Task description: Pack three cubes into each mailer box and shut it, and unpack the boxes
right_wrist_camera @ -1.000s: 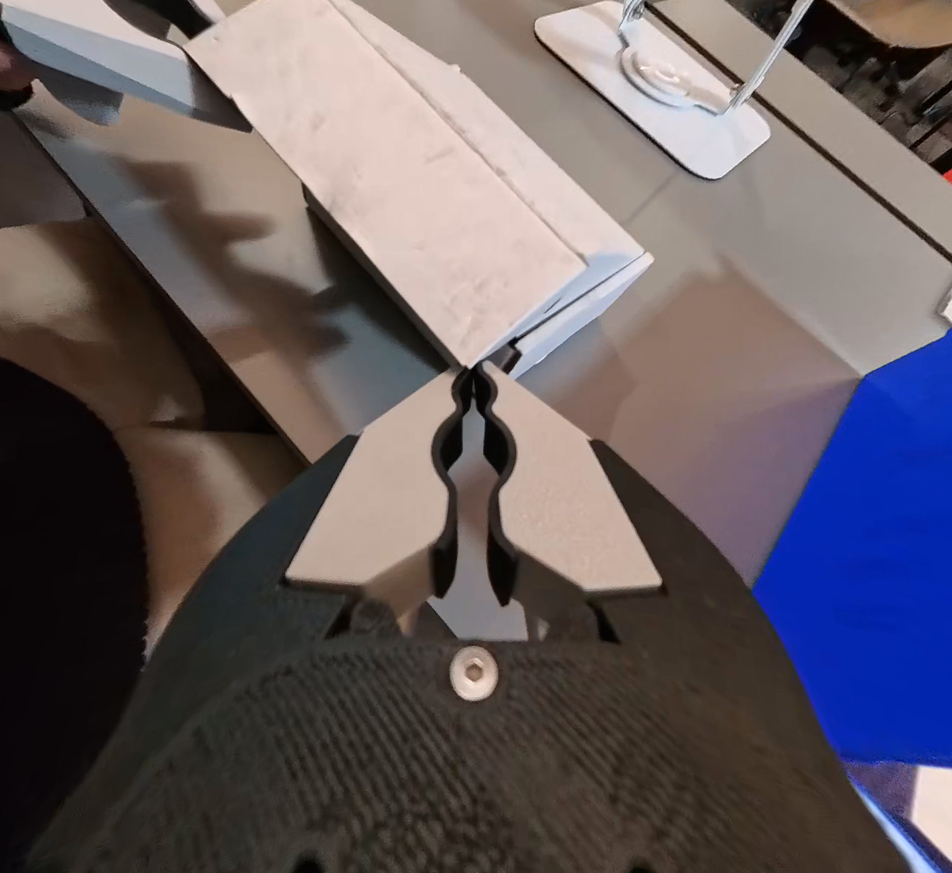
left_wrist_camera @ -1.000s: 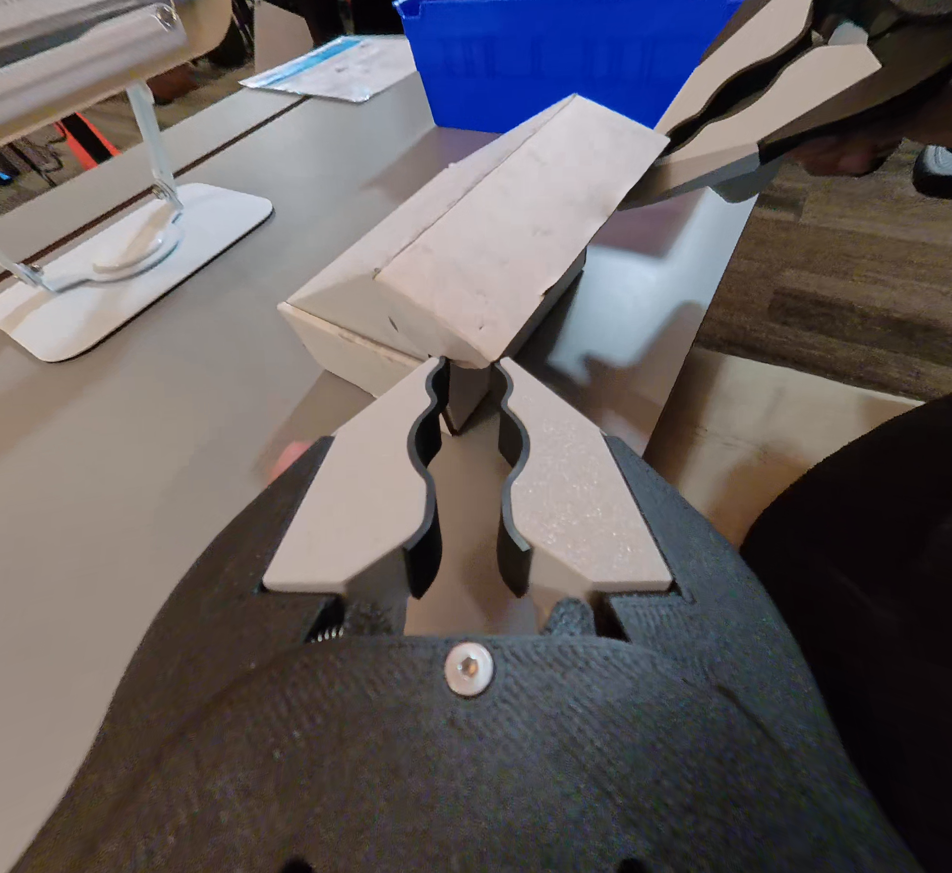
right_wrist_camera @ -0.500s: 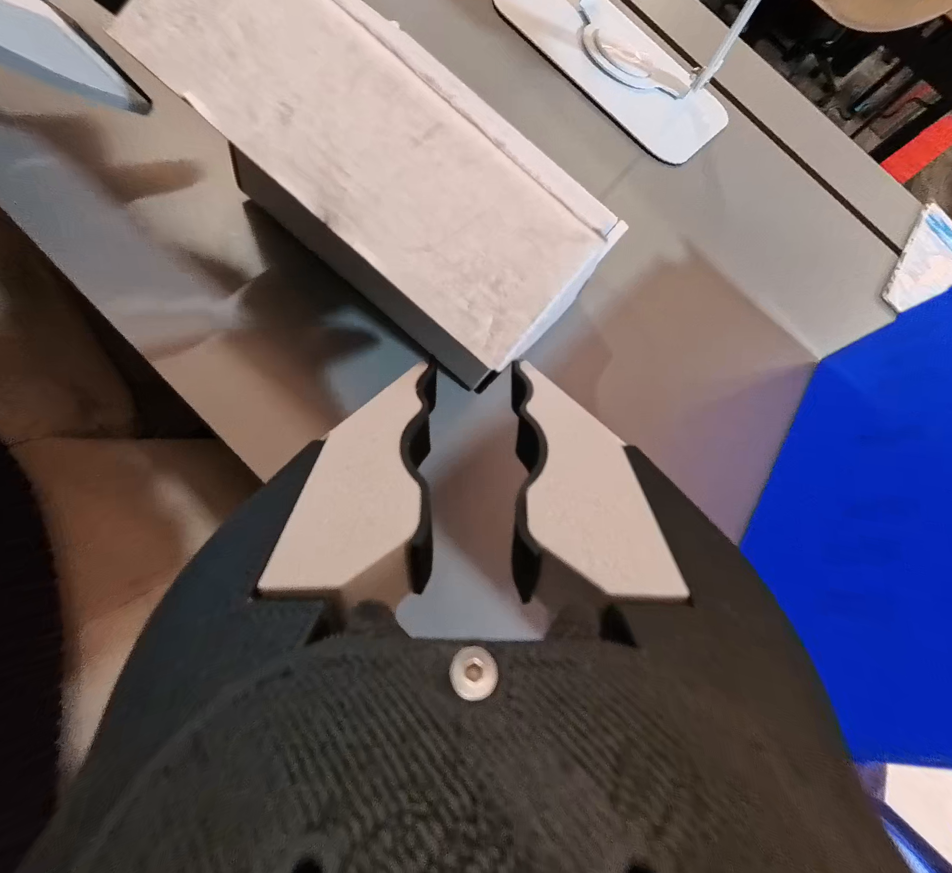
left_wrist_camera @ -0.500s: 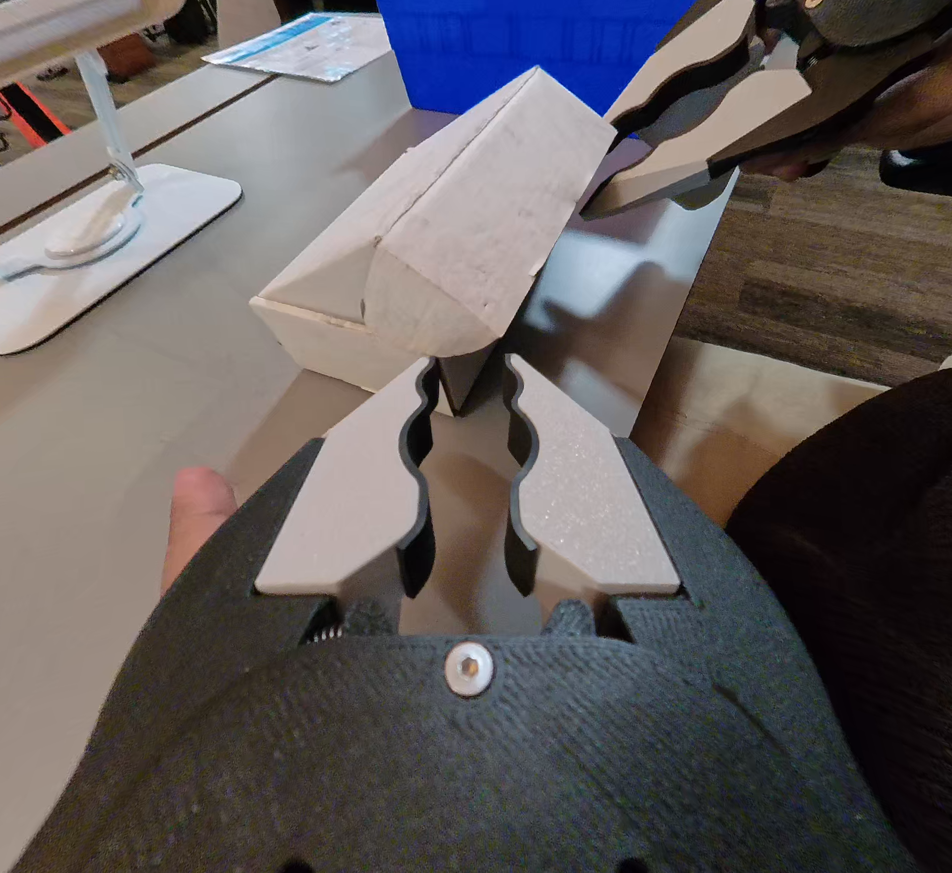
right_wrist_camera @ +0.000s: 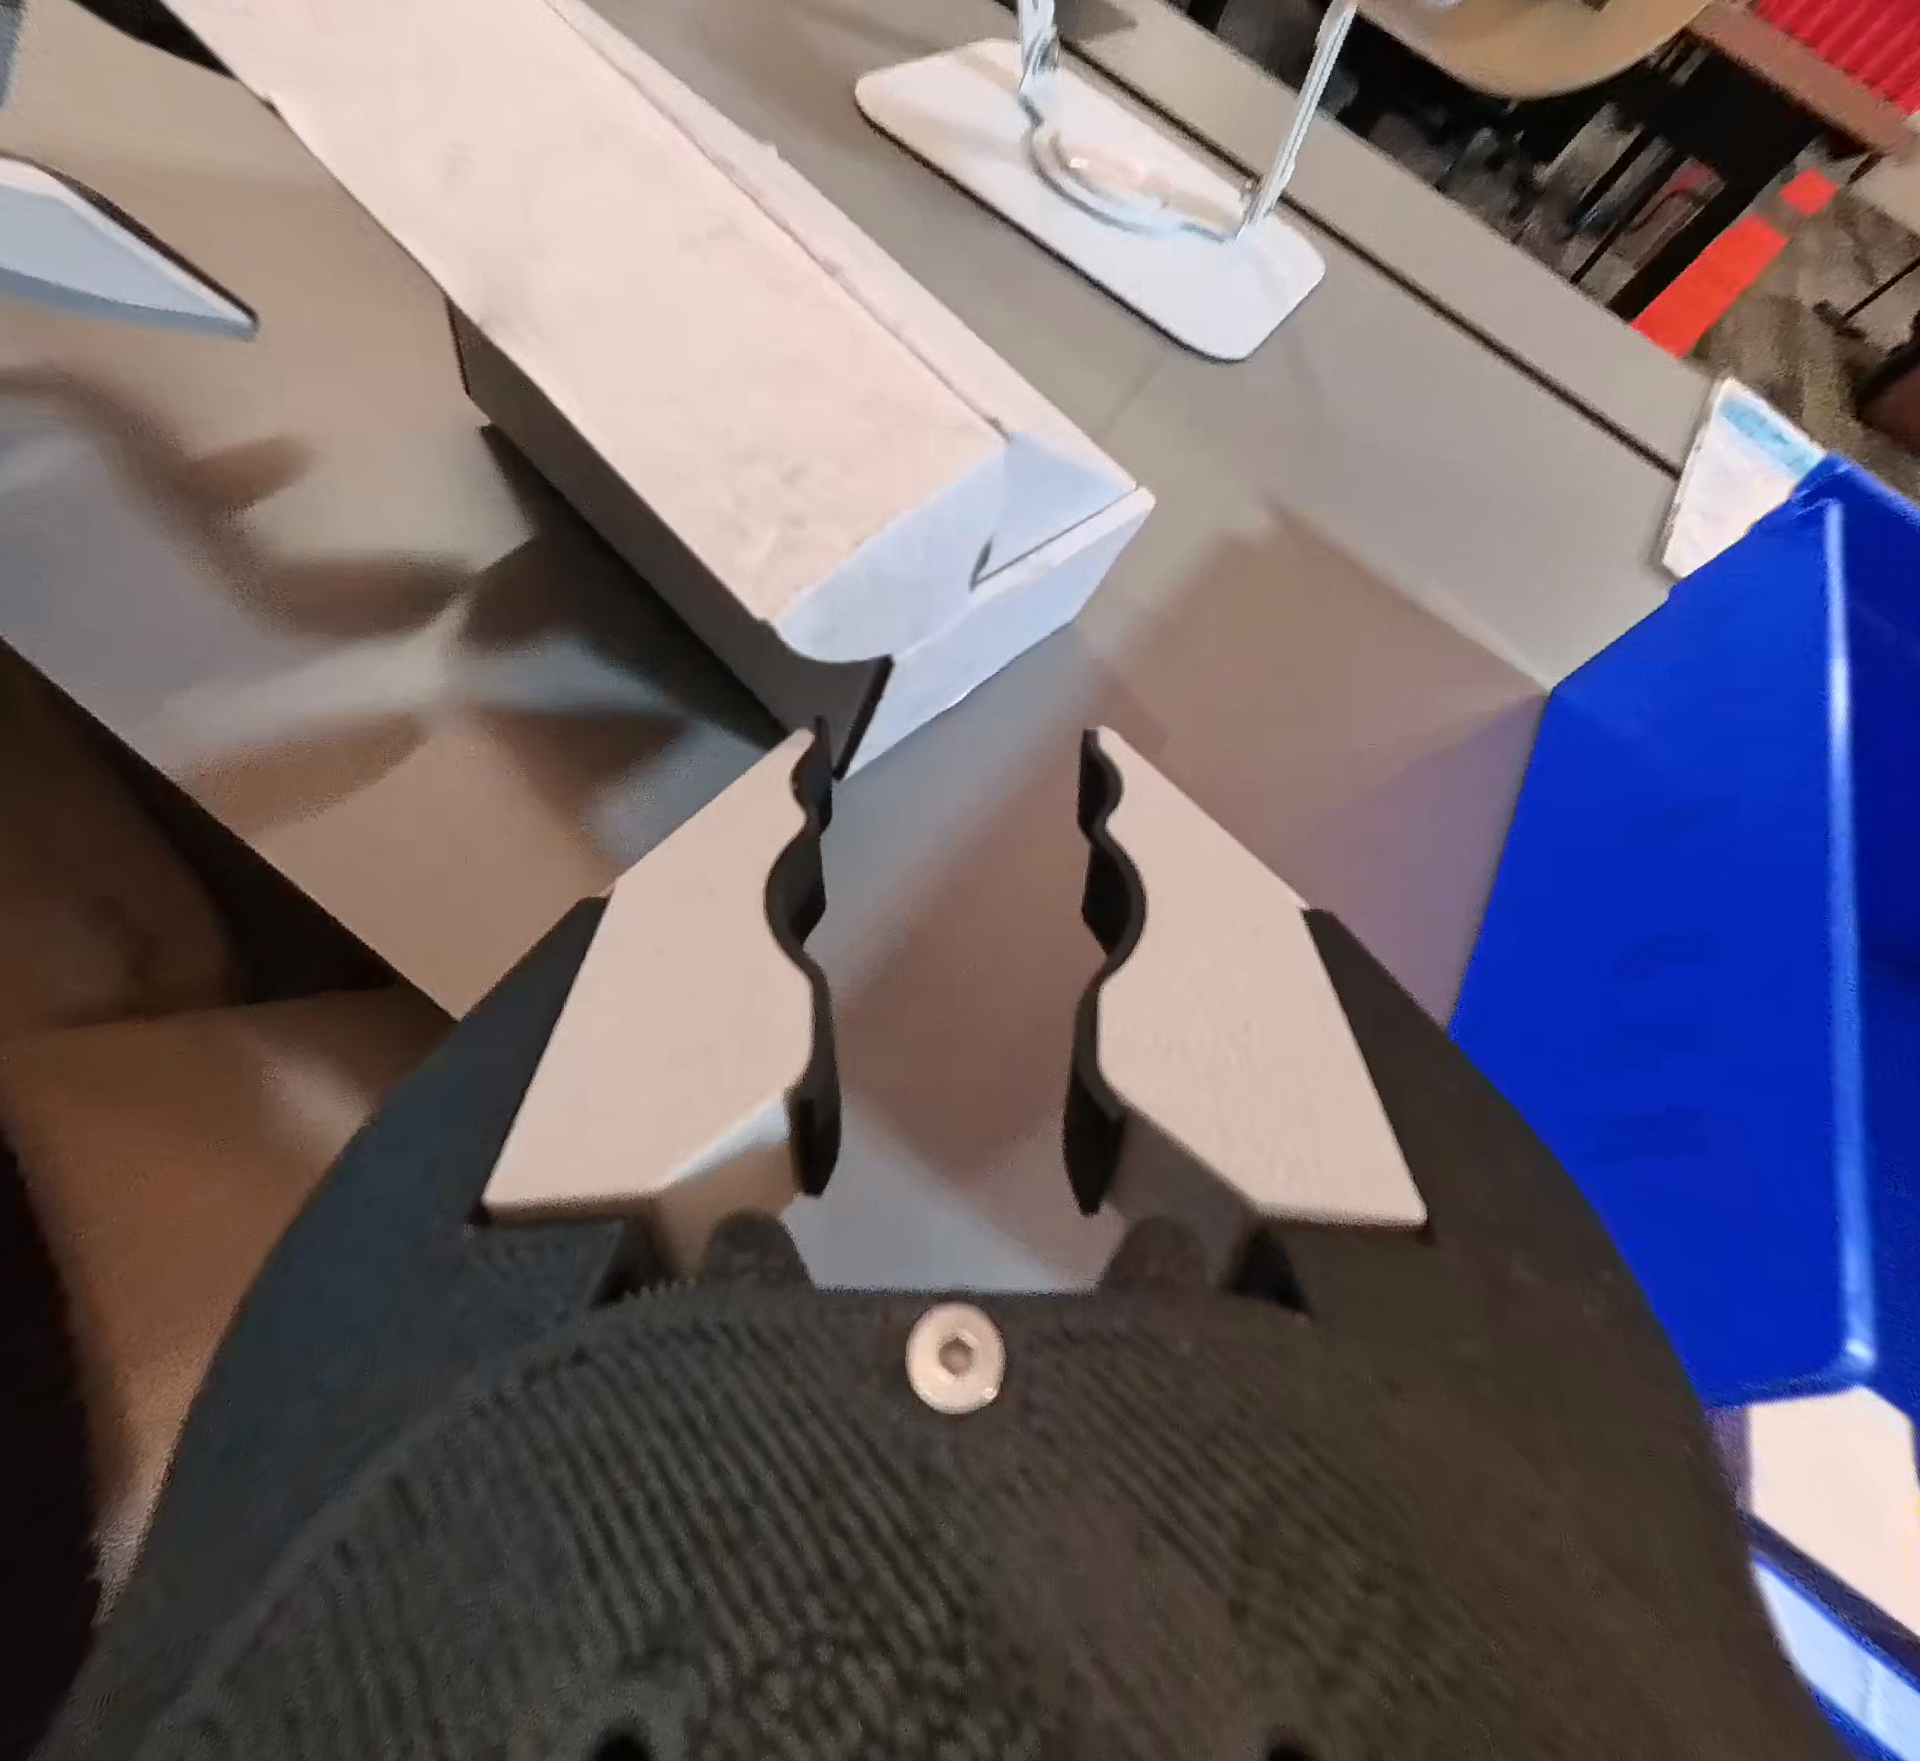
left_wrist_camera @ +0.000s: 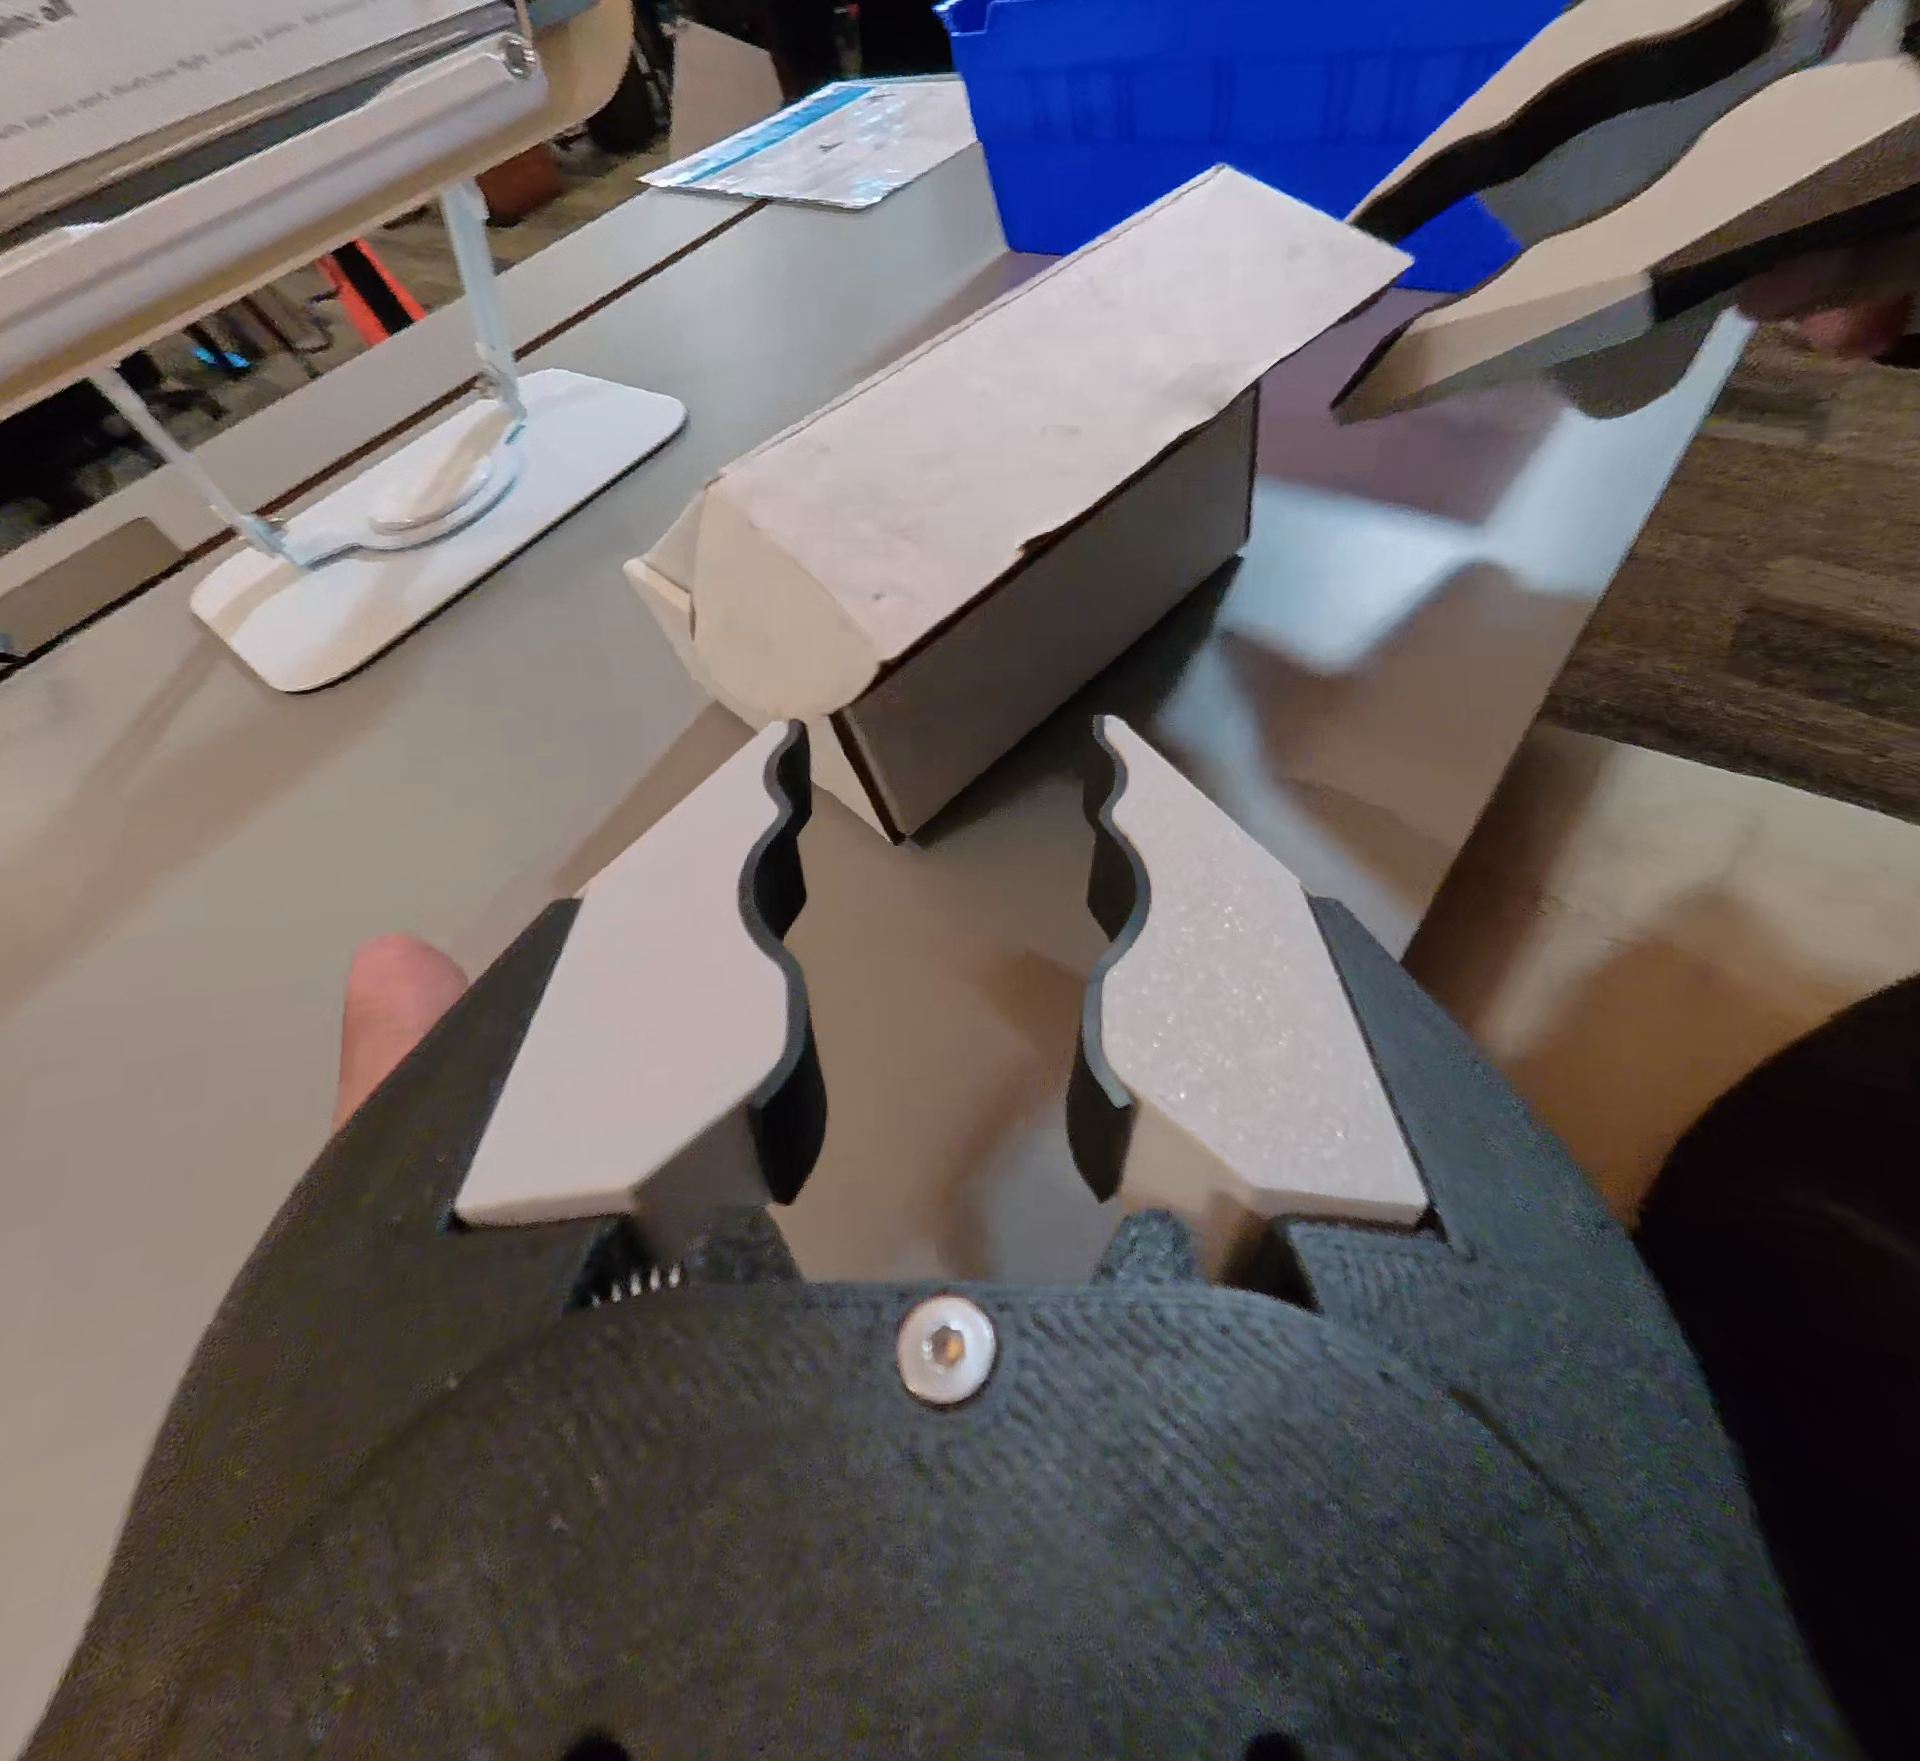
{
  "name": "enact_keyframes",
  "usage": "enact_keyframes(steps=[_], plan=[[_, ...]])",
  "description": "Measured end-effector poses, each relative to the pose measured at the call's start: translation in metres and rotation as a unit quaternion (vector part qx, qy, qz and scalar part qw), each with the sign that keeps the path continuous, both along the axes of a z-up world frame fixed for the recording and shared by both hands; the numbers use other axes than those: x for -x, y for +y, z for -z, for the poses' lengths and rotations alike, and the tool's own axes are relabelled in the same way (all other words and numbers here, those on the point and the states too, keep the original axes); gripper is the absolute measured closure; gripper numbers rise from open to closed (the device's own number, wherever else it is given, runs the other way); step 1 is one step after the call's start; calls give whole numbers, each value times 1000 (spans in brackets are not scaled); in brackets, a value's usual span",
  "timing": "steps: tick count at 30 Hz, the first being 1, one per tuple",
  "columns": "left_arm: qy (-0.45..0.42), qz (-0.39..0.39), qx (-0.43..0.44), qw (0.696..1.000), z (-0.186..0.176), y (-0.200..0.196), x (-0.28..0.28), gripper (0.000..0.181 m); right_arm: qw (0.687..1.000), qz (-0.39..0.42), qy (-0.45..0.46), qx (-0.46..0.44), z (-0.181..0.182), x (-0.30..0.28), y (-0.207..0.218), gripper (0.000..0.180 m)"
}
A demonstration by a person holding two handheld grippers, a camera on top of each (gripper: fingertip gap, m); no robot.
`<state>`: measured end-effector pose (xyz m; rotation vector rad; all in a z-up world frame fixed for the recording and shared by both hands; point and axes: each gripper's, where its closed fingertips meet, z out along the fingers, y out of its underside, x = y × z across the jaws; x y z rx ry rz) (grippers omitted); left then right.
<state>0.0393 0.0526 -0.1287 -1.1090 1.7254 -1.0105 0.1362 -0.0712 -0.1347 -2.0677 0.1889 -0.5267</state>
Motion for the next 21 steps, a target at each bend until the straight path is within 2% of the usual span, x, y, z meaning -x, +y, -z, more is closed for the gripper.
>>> enact_keyframes(steps=[7,11,17,21], plan=[[-22,-79,-13,997,-5,27,-7,109,999,-16,-36,12,-3,10,7,133],[-24,-76,-12,997,-4,29,-9,107,998,-35,-50,3,-8,21,16,132],[-47,-98,-74,991,-6,39,-25,121,996,-36,-85,10,-10,22,27,133],[-72,-64,-62,993,-13,25,-22,141,993,-41,-110,-7,-20,25,29,146]])
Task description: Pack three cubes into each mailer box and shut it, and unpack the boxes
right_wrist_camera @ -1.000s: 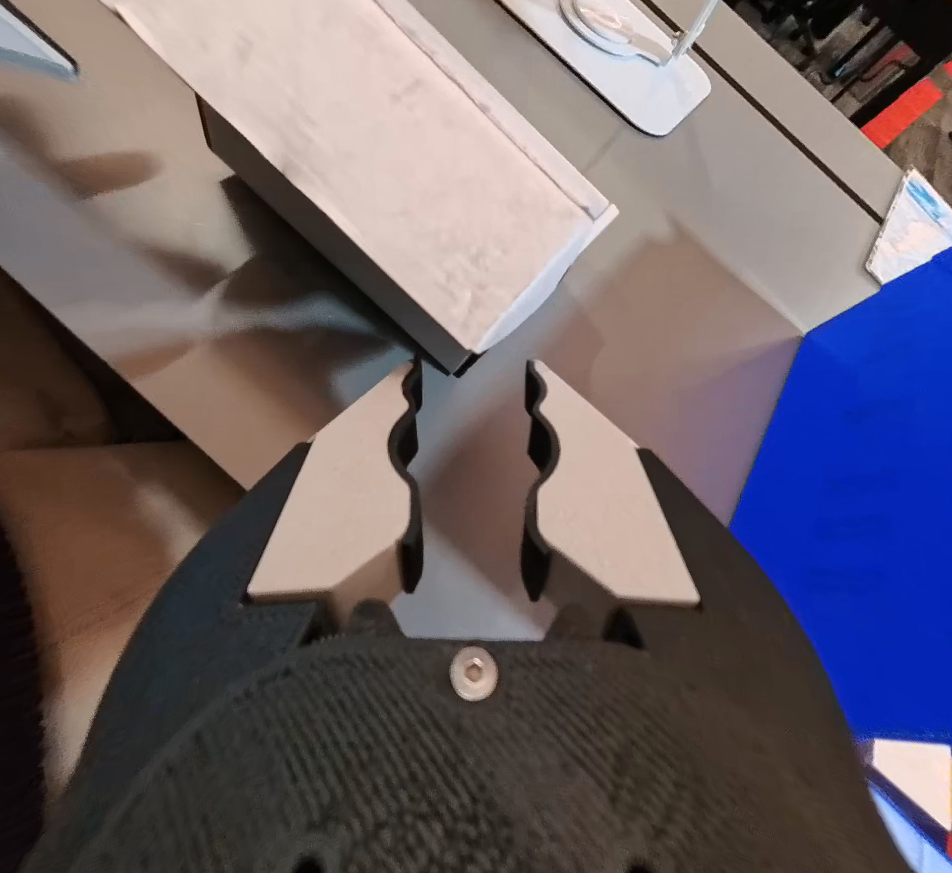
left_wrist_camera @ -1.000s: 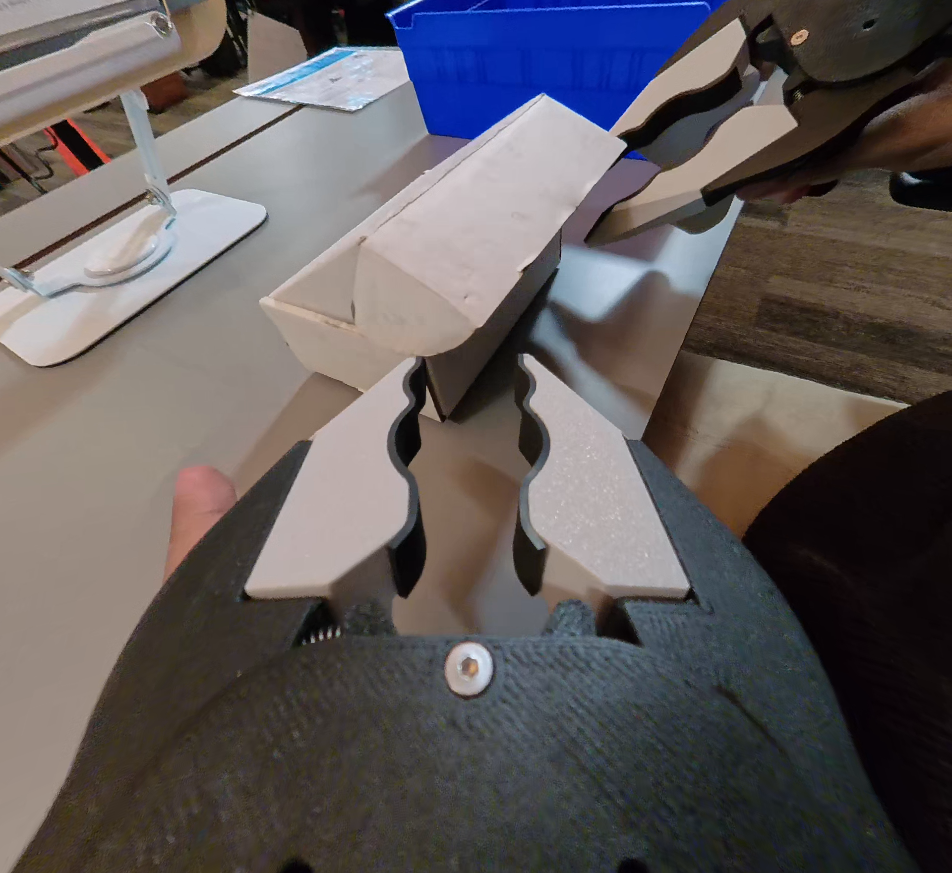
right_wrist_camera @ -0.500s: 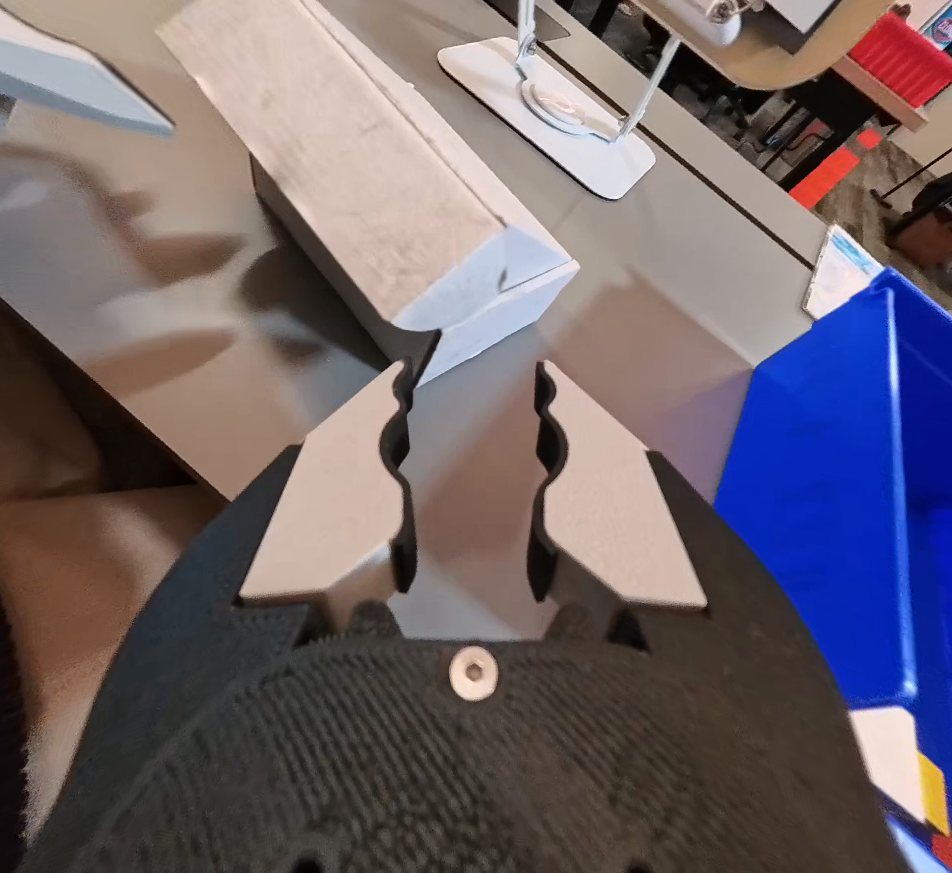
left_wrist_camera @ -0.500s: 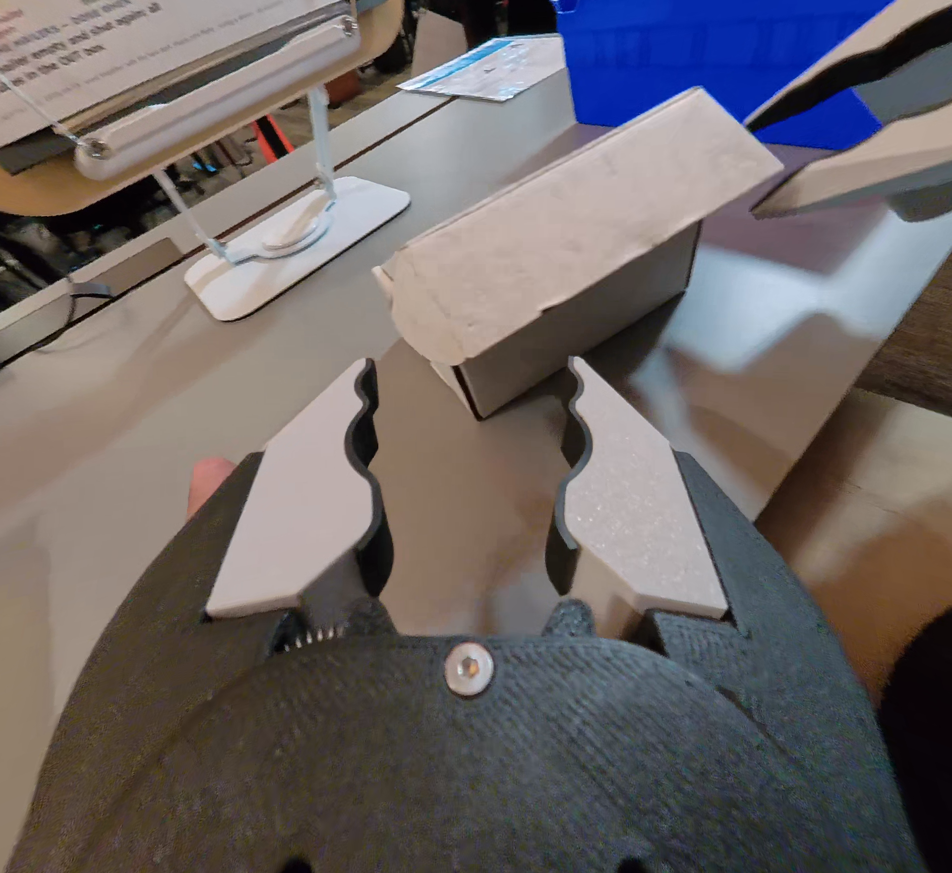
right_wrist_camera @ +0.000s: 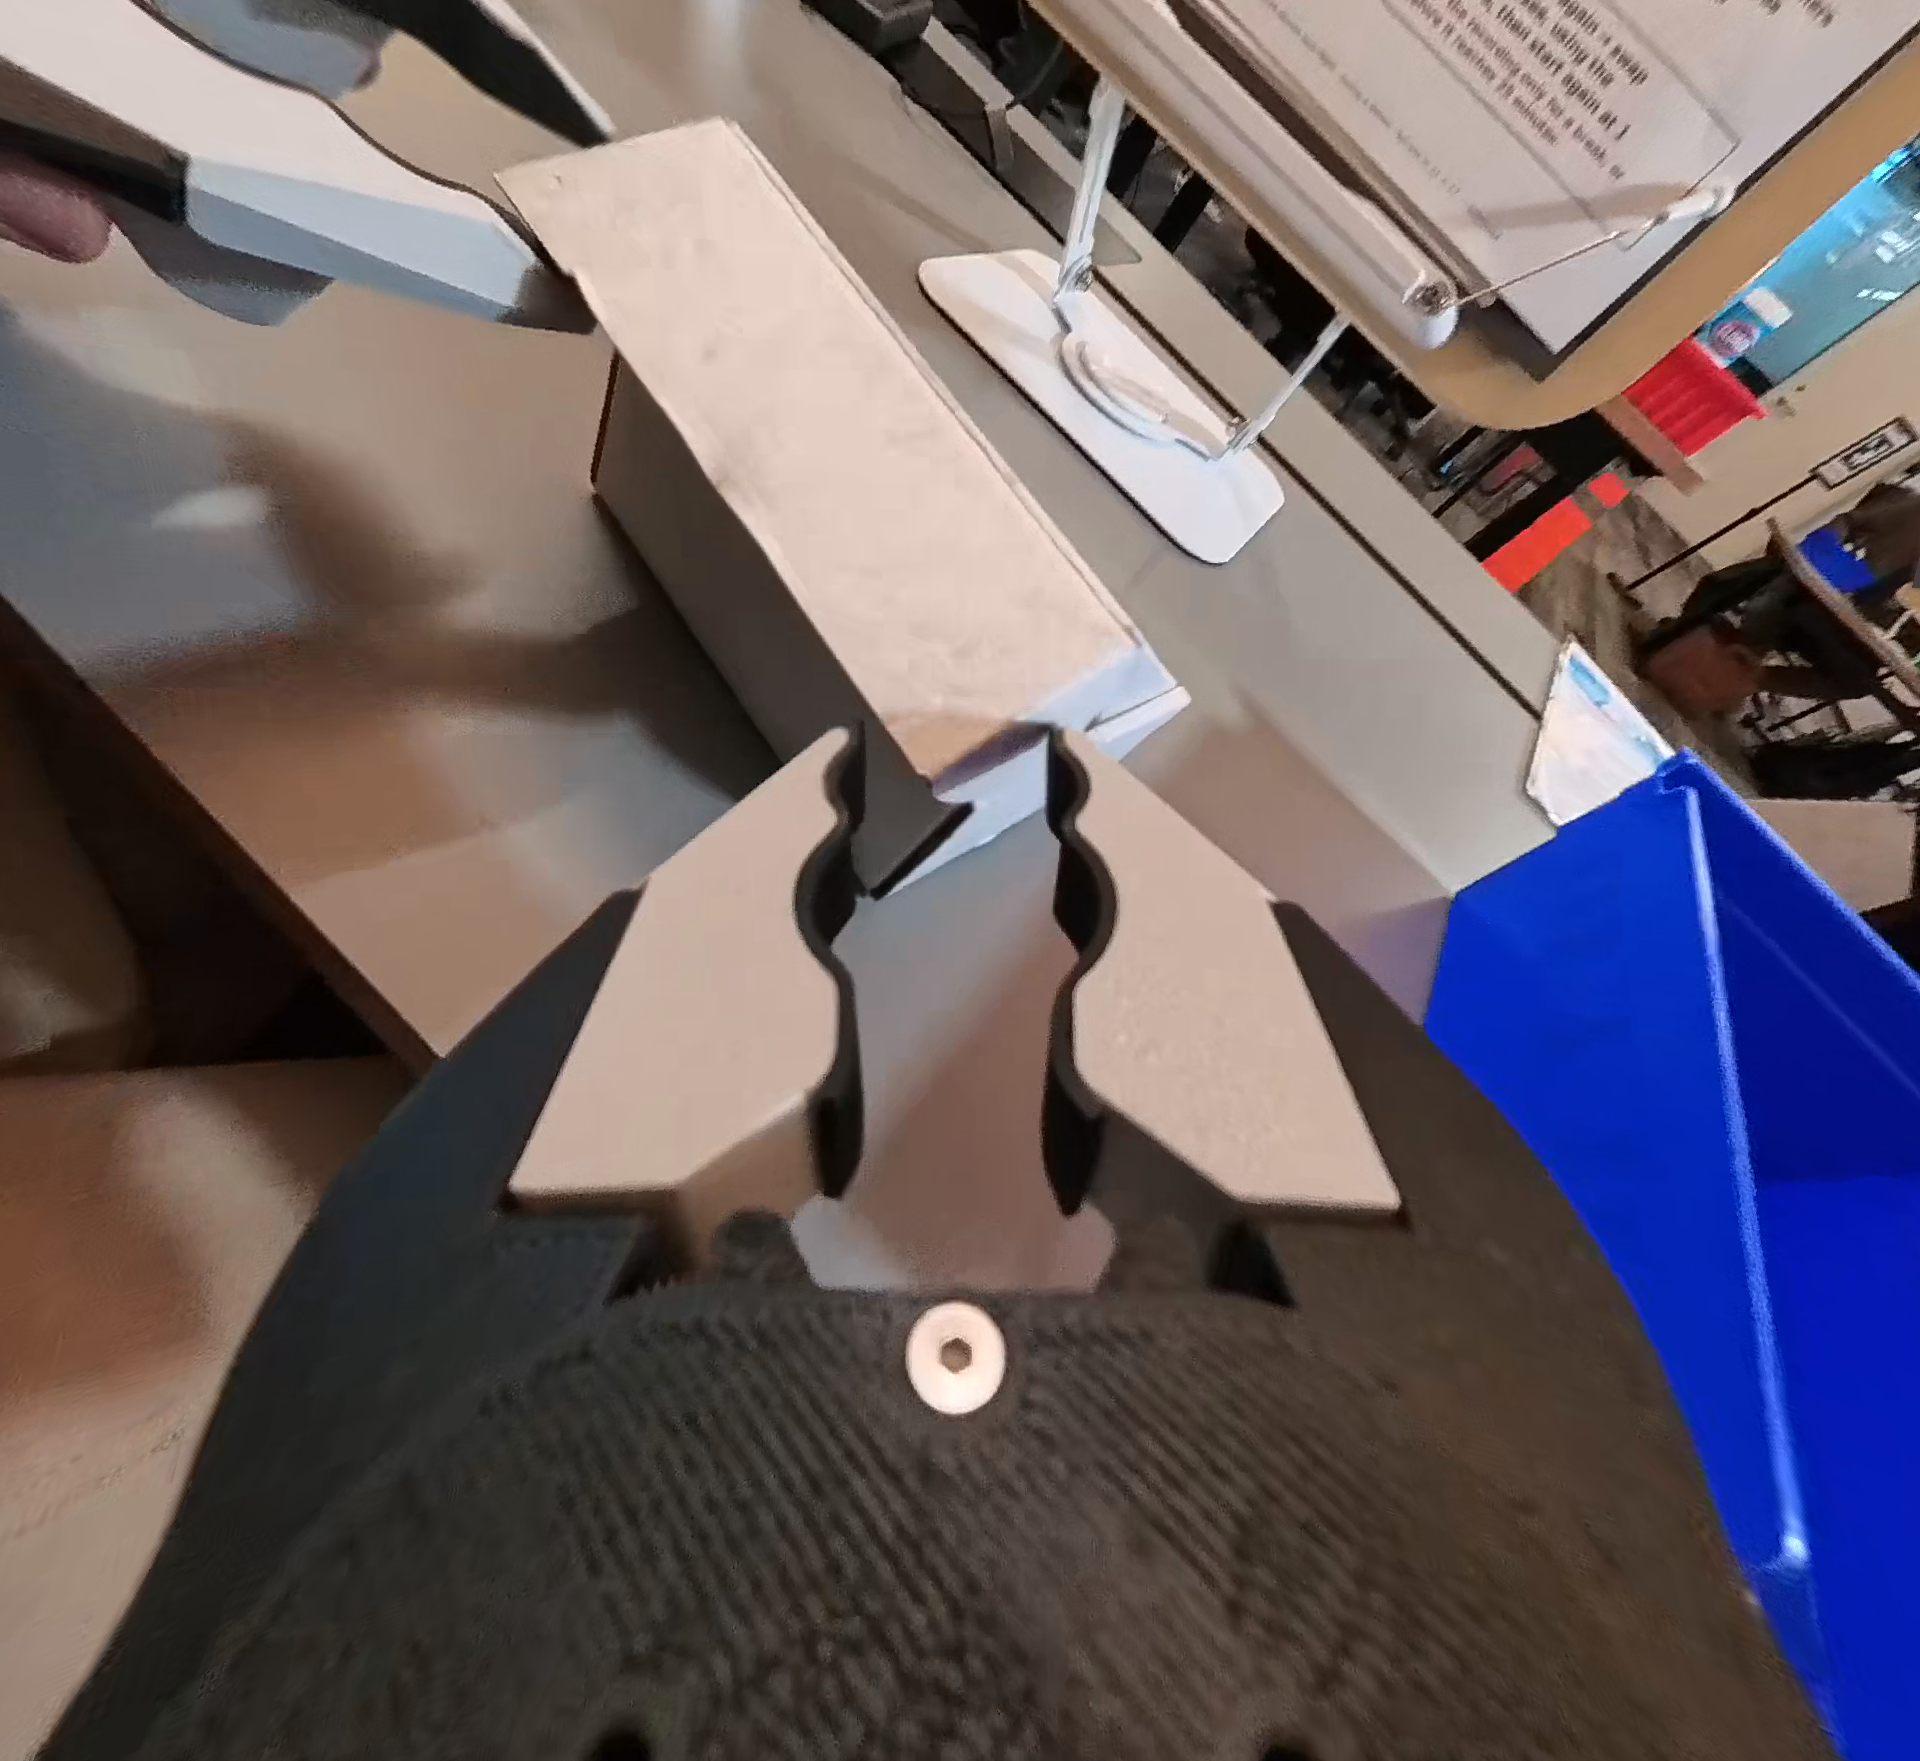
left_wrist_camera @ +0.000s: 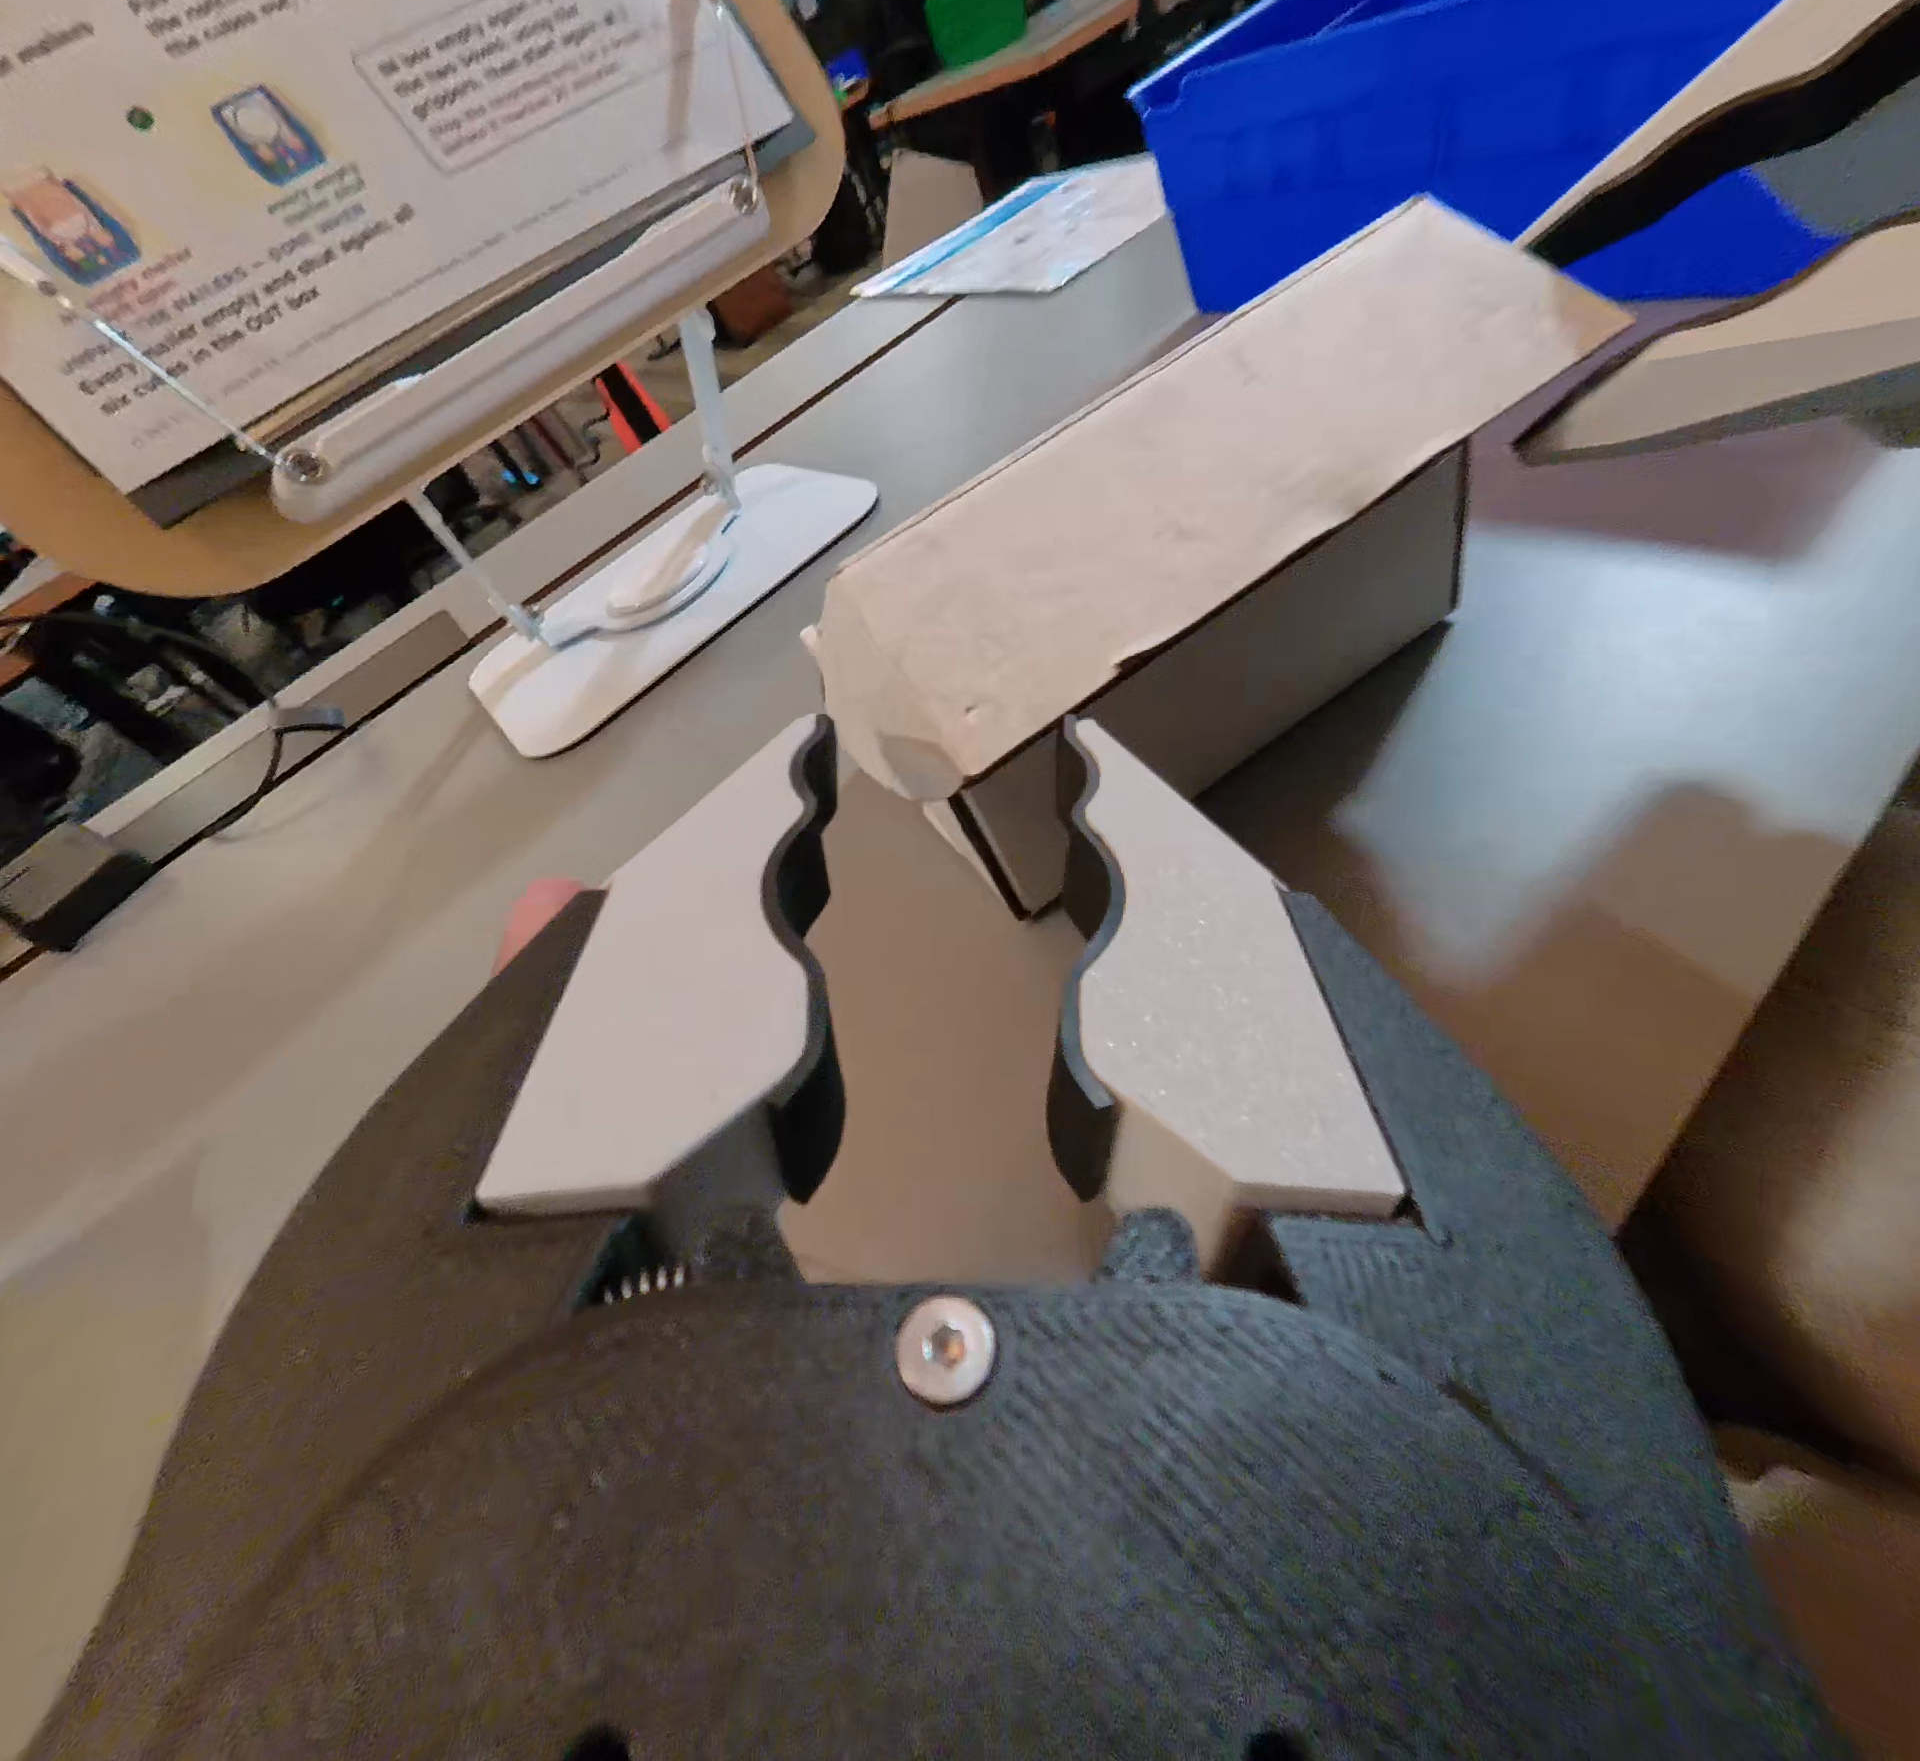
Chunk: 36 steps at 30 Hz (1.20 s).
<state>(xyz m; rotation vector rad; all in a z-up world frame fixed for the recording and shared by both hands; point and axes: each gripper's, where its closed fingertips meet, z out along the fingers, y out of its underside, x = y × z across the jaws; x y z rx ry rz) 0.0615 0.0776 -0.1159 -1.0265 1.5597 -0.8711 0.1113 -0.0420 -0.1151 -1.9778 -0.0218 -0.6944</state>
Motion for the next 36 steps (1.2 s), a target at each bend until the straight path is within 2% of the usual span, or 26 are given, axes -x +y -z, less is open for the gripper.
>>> enact_keyframes(steps=[2,5,13,24,31,36], plan=[[-5,22,7,1000,-2,-10,3,152,1000,4,-18,-2,-5,0,-2,152],[-1,24,-7,1000,-1,-13,5,157,1000,10,-22,2,-5,-2,-6,156],[-5,57,26,998,-9,-20,16,164,998,1,51,-35,-12,2,-11,159],[22,74,-4,997,3,-26,19,165,994,-8,106,-7,3,4,-15,161],[48,78,-17,996,13,-28,20,165,994,-5,99,39,18,3,-19,162],[50,78,-25,995,15,-30,20,165,993,-9,110,37,19,3,-20,163]])
